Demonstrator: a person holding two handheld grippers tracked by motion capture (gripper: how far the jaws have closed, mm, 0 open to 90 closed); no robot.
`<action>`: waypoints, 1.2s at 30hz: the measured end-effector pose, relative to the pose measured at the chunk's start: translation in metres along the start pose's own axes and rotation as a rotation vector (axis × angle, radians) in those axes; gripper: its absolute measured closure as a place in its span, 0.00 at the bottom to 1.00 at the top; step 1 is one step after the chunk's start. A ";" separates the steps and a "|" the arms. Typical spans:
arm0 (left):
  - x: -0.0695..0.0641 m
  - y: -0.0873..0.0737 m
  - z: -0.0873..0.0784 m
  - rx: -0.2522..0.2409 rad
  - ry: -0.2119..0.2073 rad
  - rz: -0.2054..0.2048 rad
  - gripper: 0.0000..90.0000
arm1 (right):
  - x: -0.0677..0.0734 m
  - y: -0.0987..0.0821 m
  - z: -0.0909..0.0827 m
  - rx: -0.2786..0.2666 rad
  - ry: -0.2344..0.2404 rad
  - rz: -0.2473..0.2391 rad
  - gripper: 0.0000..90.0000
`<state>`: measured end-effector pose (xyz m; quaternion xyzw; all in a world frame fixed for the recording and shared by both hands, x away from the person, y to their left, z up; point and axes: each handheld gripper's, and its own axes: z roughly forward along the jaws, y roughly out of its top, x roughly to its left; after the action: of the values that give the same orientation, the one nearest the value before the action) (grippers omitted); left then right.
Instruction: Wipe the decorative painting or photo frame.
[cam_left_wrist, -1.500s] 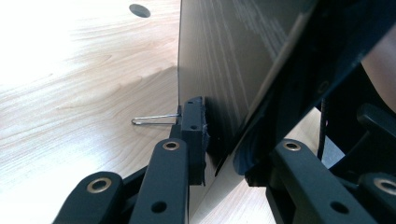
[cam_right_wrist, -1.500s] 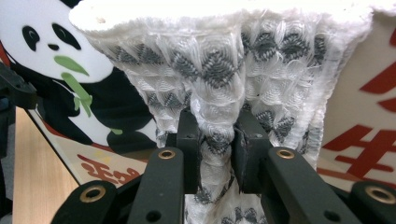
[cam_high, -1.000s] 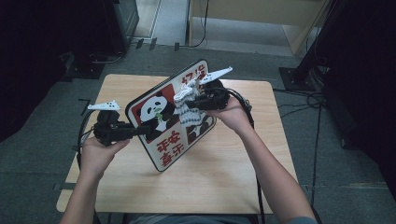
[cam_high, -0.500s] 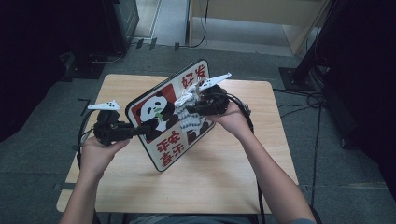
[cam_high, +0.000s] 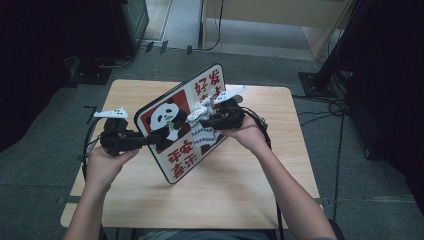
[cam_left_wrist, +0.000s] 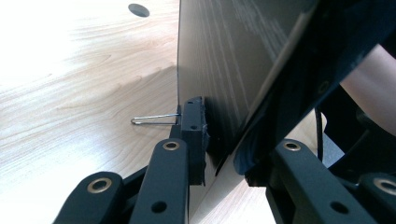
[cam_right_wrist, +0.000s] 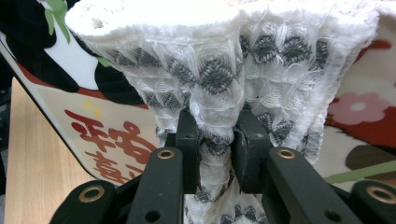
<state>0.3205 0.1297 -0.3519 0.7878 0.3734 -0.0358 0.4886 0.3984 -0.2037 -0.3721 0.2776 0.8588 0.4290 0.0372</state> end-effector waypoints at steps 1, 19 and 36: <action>0.000 0.000 0.000 0.001 0.000 0.001 0.84 | 0.000 -0.002 0.001 -0.002 0.001 0.000 0.84; 0.000 0.000 0.000 0.002 0.001 0.002 0.84 | -0.002 -0.029 0.013 0.004 0.007 0.015 0.84; -0.001 0.000 0.000 0.006 0.002 0.007 0.84 | -0.004 -0.050 0.023 0.021 0.009 0.022 0.84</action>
<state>0.3200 0.1292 -0.3513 0.7905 0.3712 -0.0345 0.4859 0.3861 -0.2127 -0.4254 0.2853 0.8604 0.4215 0.0257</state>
